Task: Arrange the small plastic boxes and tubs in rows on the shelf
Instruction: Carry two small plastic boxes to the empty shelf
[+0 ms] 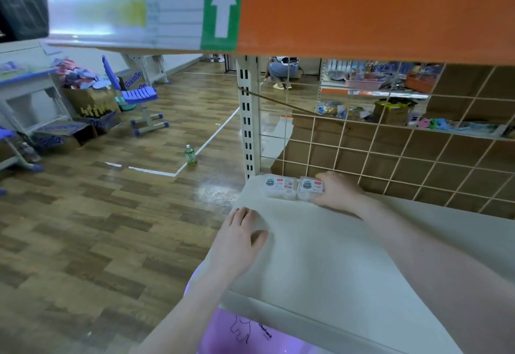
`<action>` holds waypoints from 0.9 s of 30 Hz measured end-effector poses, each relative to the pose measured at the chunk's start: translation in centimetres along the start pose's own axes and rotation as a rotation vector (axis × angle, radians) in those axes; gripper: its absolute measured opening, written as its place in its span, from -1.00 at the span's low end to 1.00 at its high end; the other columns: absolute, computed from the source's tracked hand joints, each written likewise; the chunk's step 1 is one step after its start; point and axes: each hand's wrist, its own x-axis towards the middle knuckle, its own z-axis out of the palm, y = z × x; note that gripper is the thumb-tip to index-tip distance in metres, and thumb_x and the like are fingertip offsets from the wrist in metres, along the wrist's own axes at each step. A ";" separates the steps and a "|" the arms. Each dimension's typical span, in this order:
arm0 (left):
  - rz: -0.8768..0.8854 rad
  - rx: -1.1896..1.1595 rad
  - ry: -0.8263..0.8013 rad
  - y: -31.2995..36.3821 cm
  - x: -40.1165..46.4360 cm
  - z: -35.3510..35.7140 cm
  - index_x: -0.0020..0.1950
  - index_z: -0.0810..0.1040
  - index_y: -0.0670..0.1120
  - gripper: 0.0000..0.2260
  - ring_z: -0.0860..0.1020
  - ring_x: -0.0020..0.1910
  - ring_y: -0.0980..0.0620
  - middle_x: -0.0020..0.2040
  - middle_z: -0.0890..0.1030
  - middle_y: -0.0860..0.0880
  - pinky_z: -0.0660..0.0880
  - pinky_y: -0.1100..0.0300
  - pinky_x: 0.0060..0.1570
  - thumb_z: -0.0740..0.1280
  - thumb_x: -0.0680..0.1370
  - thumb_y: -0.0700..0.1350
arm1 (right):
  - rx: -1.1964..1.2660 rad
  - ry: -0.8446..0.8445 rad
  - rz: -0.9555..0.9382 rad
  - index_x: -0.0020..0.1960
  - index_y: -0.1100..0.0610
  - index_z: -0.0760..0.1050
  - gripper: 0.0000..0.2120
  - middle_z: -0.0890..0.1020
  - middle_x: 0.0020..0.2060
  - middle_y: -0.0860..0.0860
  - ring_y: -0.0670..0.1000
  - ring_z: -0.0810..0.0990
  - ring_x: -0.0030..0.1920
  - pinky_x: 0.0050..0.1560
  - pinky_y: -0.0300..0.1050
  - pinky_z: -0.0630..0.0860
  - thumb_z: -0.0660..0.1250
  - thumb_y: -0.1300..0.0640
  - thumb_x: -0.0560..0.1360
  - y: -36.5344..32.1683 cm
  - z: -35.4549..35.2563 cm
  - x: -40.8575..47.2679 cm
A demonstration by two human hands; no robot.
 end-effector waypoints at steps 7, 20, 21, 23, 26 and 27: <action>0.005 -0.009 0.024 -0.2 0.2 0.3 0.43 0.30 -0.12 -0.51 0.20 0.44 0.01 0.42 0.33 -0.03 0.09 0.26 0.37 0.19 0.57 0.09 | 0.013 -0.011 0.015 0.05 0.11 0.47 -0.69 0.50 -0.01 0.06 0.10 0.50 0.02 0.00 -0.02 0.49 0.34 -0.01 0.37 -0.1 0.4 -0.5; 0.002 0.006 0.010 -0.3 0.1 0.4 0.43 0.30 -0.11 -0.51 0.20 0.44 -0.02 0.42 0.32 -0.02 0.07 0.24 0.41 0.16 0.57 0.11 | 0.047 0.000 0.022 0.24 0.11 0.43 -0.53 0.50 0.12 0.06 0.09 0.49 0.11 0.06 -0.03 0.47 0.35 -0.02 0.38 -0.7 0.8 -1.2; 0.004 0.010 0.006 -0.3 0.1 0.4 0.43 0.29 -0.11 -0.51 0.19 0.45 -0.01 0.43 0.32 -0.02 0.07 0.23 0.41 0.16 0.58 0.12 | 0.054 -0.002 0.022 0.28 0.12 0.40 -0.49 0.48 0.14 0.06 0.09 0.48 0.14 0.09 -0.02 0.46 0.36 -0.03 0.38 -0.7 0.9 -1.2; 0.005 0.006 0.007 -0.4 0.1 0.5 0.43 0.29 -0.10 -0.51 0.19 0.45 -0.01 0.42 0.32 -0.02 0.07 0.23 0.42 0.15 0.58 0.12 | 0.067 0.002 0.027 0.31 0.13 0.36 -0.44 0.45 0.19 0.06 0.09 0.46 0.17 0.12 -0.01 0.45 0.37 -0.05 0.38 -0.6 1.1 -1.4; 0.002 -0.012 0.023 -0.4 0.1 0.5 0.43 0.30 -0.10 -0.51 0.20 0.44 -0.01 0.42 0.33 -0.01 0.08 0.24 0.39 0.17 0.57 0.11 | 0.095 0.046 0.055 0.35 0.11 0.33 -0.38 0.42 0.23 0.06 0.09 0.44 0.20 0.12 -0.06 0.43 0.39 -0.05 0.36 -0.4 1.4 -1.7; 0.001 -0.015 0.026 -0.4 0.1 0.5 0.43 0.30 -0.10 -0.51 0.20 0.44 0.00 0.42 0.33 -0.01 0.08 0.25 0.38 0.17 0.57 0.11 | 0.104 0.064 0.065 0.38 0.10 0.31 -0.36 0.41 0.25 0.05 0.08 0.44 0.21 0.11 -0.09 0.41 0.40 -0.06 0.36 -0.3 1.5 -1.8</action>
